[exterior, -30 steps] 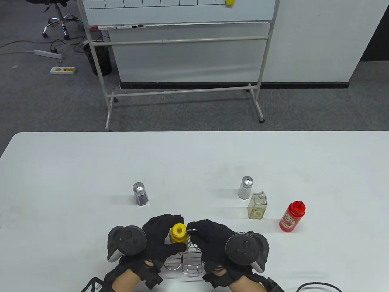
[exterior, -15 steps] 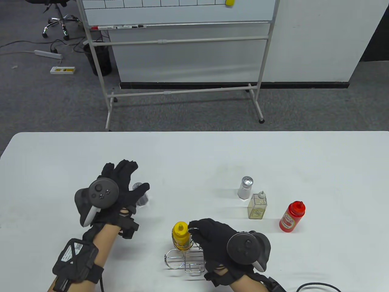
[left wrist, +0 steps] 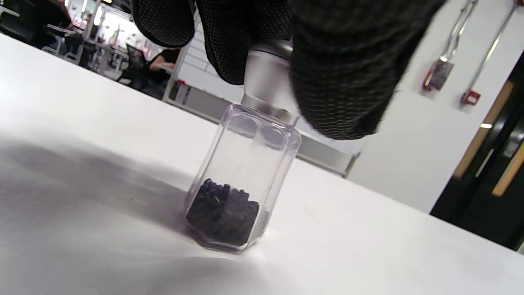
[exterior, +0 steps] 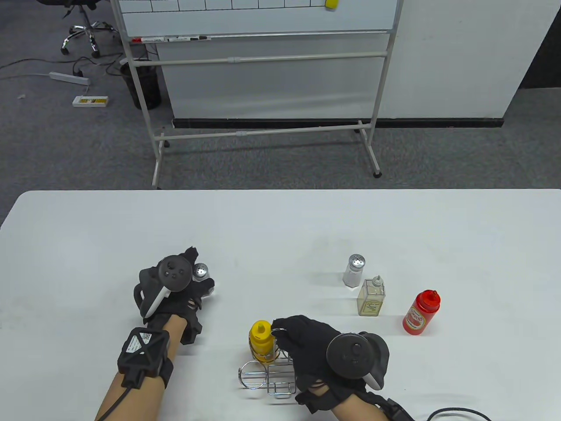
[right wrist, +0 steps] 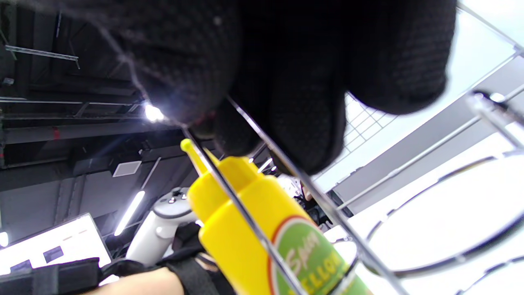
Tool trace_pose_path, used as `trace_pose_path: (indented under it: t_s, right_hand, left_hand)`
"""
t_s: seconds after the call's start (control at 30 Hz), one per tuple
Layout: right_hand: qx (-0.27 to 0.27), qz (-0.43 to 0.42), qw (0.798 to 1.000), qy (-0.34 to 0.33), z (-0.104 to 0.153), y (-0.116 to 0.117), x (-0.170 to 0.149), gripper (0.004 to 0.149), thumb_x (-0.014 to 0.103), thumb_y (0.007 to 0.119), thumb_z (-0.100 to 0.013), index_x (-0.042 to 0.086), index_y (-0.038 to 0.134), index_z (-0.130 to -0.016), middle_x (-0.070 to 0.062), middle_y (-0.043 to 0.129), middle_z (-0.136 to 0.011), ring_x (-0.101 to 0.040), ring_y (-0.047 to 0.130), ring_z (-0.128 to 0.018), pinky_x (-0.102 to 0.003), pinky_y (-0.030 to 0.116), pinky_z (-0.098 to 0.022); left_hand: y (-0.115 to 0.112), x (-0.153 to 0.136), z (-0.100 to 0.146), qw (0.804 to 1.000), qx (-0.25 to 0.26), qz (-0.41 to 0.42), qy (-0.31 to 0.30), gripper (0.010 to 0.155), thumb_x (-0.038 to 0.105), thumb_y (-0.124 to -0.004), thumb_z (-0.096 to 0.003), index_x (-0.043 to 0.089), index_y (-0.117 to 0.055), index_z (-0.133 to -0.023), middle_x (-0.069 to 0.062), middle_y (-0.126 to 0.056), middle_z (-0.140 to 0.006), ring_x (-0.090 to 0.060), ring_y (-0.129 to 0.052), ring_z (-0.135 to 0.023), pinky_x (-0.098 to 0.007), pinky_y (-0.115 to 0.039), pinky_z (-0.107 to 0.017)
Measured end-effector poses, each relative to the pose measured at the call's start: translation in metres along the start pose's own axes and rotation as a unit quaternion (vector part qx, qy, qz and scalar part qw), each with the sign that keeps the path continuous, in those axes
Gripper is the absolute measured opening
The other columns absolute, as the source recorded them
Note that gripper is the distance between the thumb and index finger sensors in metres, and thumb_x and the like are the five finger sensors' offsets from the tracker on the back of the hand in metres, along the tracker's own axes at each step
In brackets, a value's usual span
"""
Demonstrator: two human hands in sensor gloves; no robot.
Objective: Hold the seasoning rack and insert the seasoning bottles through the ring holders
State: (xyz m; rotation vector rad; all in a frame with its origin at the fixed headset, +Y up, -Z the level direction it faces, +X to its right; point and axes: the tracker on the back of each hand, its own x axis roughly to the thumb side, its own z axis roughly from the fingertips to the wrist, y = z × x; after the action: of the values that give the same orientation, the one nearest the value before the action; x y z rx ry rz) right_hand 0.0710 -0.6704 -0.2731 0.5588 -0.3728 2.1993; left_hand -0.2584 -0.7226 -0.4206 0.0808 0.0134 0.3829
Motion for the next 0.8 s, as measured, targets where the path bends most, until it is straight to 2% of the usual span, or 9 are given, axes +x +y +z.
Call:
trace_pose_path:
  t_s: [0.17, 0.27, 0.33, 0.4, 0.53, 0.6, 0.7, 0.8]
  right_hand:
    - [0.001, -0.004, 1.000, 0.004, 0.000, 0.000, -0.001, 0.043, 0.029, 0.088, -0.036, 0.016, 0.095, -0.076, -0.008, 0.103, -0.068, -0.029, 0.111, -0.047, -0.047, 0.087, -0.035]
    - [0.000, -0.003, 1.000, 0.006, -0.001, -0.001, -0.001, 0.043, 0.029, 0.088, -0.036, 0.016, 0.095, -0.076, -0.009, 0.103, -0.068, -0.029, 0.111, -0.047, -0.047, 0.087, -0.036]
    - [-0.005, -0.004, 1.000, 0.008, -0.001, -0.003, -0.002, 0.043, 0.029, 0.088, -0.035, 0.015, 0.095, -0.076, -0.010, 0.103, -0.068, -0.030, 0.111, -0.047, -0.047, 0.087, -0.036]
    - [-0.010, -0.006, 1.000, 0.012, -0.001, -0.005, -0.004, 0.043, 0.028, 0.088, -0.036, 0.016, 0.095, -0.076, -0.009, 0.103, -0.068, -0.030, 0.111, -0.047, -0.047, 0.087, -0.036]
    - [-0.014, -0.005, 1.000, 0.016, -0.001, -0.007, -0.006, 0.043, 0.028, 0.088, -0.036, 0.015, 0.095, -0.076, -0.009, 0.103, -0.068, -0.030, 0.111, -0.047, -0.047, 0.087, -0.036]
    - [-0.014, -0.005, 1.000, 0.018, -0.002, -0.007, -0.006, 0.043, 0.028, 0.088, -0.036, 0.016, 0.095, -0.076, -0.009, 0.103, -0.068, -0.030, 0.111, -0.047, -0.047, 0.087, -0.036]
    - [-0.014, -0.004, 1.000, 0.021, -0.001, -0.008, -0.006, 0.043, 0.028, 0.088, -0.035, 0.015, 0.095, -0.076, -0.009, 0.103, -0.068, -0.030, 0.111, -0.047, -0.047, 0.087, -0.036]
    - [-0.019, -0.006, 1.000, 0.022, -0.001, -0.009, -0.006, 0.043, 0.028, 0.088, -0.036, 0.015, 0.096, -0.076, -0.010, 0.103, -0.068, -0.030, 0.111, -0.047, -0.047, 0.087, -0.036]
  left_hand:
    - [-0.003, -0.001, 0.004, 1.000, 0.014, -0.004, -0.027, 0.070, 0.039, -0.095, -0.0460, 0.019, -0.066, -0.106, -0.011, -0.075, -0.106, -0.046, -0.063, -0.099, -0.071, -0.040, -0.070]
    - [0.008, 0.006, 0.016, 0.995, 0.052, 0.030, -0.079, 0.069, 0.040, -0.096, -0.0458, 0.019, -0.067, -0.105, -0.012, -0.076, -0.105, -0.044, -0.067, -0.096, -0.071, -0.044, -0.069]
    - [0.023, 0.016, 0.033, 0.986, 0.072, 0.083, -0.126, 0.069, 0.041, -0.096, -0.0459, 0.018, -0.068, -0.104, -0.013, -0.077, -0.104, -0.044, -0.069, -0.094, -0.070, -0.046, -0.068]
    - [0.040, 0.030, 0.058, 0.969, 0.103, 0.135, -0.181, 0.069, 0.044, -0.098, -0.0443, 0.017, -0.072, -0.102, -0.013, -0.082, -0.101, -0.042, -0.077, -0.089, -0.069, -0.053, -0.066]
    - [0.059, 0.053, 0.112, 0.949, 0.107, 0.140, -0.260, 0.069, 0.051, -0.101, -0.0431, 0.019, -0.077, -0.099, -0.010, -0.089, -0.097, -0.038, -0.087, -0.085, -0.066, -0.062, -0.064]
    - [0.062, 0.064, 0.127, 0.947, 0.078, 0.137, -0.280, 0.069, 0.050, -0.104, -0.0416, 0.019, -0.079, -0.098, -0.009, -0.091, -0.095, -0.038, -0.089, -0.083, -0.065, -0.064, -0.063]
    - [0.067, 0.078, 0.140, 0.943, 0.054, 0.125, -0.303, 0.068, 0.054, -0.106, -0.0400, 0.020, -0.082, -0.095, -0.008, -0.094, -0.091, -0.035, -0.092, -0.080, -0.064, -0.067, -0.062]
    - [0.061, 0.088, 0.146, 0.940, 0.037, 0.112, -0.321, 0.068, 0.054, -0.106, -0.0392, 0.020, -0.082, -0.094, -0.007, -0.095, -0.091, -0.035, -0.093, -0.079, -0.063, -0.068, -0.062]
